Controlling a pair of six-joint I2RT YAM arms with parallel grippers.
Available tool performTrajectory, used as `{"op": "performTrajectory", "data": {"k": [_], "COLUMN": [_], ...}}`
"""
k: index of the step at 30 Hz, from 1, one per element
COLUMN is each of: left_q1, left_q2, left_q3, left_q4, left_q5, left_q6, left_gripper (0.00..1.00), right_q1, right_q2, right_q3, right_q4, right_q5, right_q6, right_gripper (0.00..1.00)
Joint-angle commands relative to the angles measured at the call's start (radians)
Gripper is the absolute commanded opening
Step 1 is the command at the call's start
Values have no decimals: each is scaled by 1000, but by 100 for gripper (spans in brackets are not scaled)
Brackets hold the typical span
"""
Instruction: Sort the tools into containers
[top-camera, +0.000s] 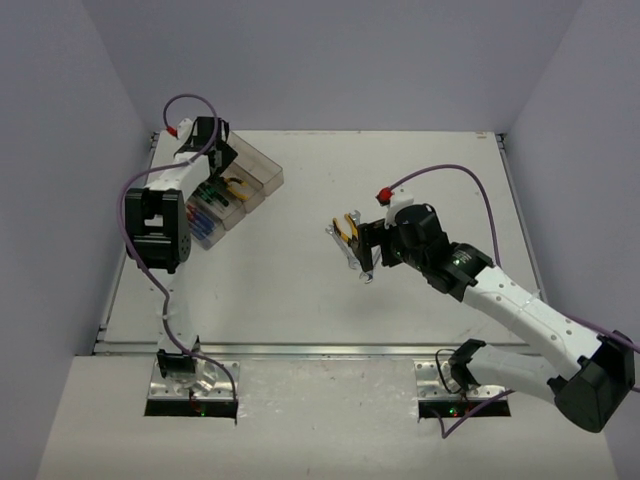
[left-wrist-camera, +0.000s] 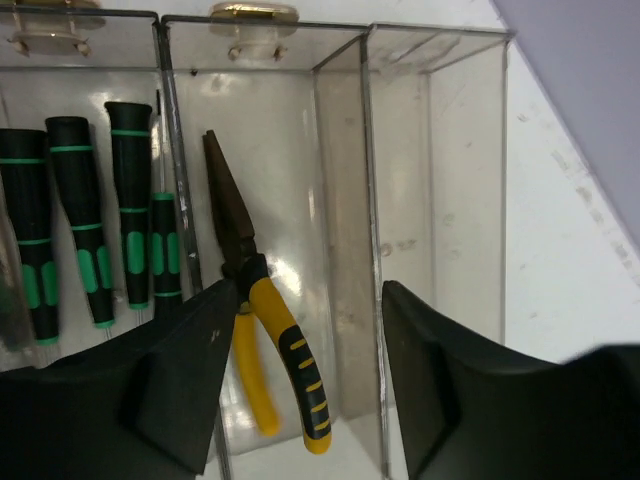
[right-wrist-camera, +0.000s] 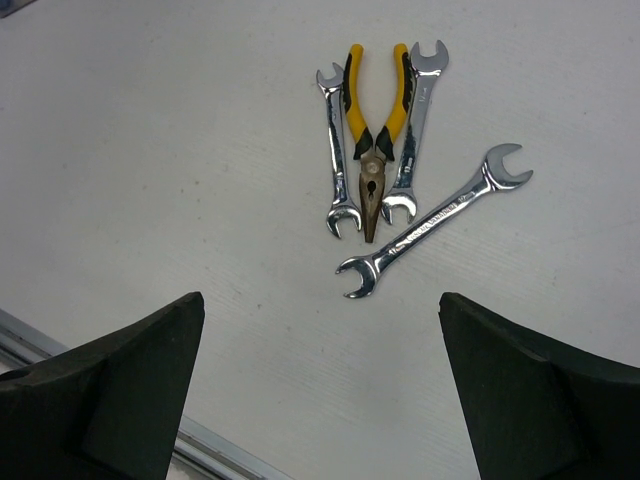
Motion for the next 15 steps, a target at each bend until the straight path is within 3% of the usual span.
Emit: {"op": "performTrajectory", "data": {"k": [1, 6, 10, 12, 15], "left_q1": [-3, -4, -35, -90, -145], "left_q2": [-58, -266, -566, -807, -1116], "left_q3": [59, -5, -200, -425, -687], "left_q4": [27, 37, 39, 83, 111], "left_q5": [17, 110, 246, 277, 308], "left_q6": [-19, 10, 78, 114, 157], "left_gripper": [80, 100, 100, 100, 100], "right_q1": [-1, -4, -14, -38, -68], "right_q2": [27, 117, 286, 397, 554], "right_q3": [13, 57, 148, 213, 354], "right_q4": [30, 41, 41, 37, 22], "right_q5": [13, 44, 57, 39, -2], "right_q6": [-13, -21, -40, -45, -89], "right_gripper": [99, 99, 98, 88, 59]}}
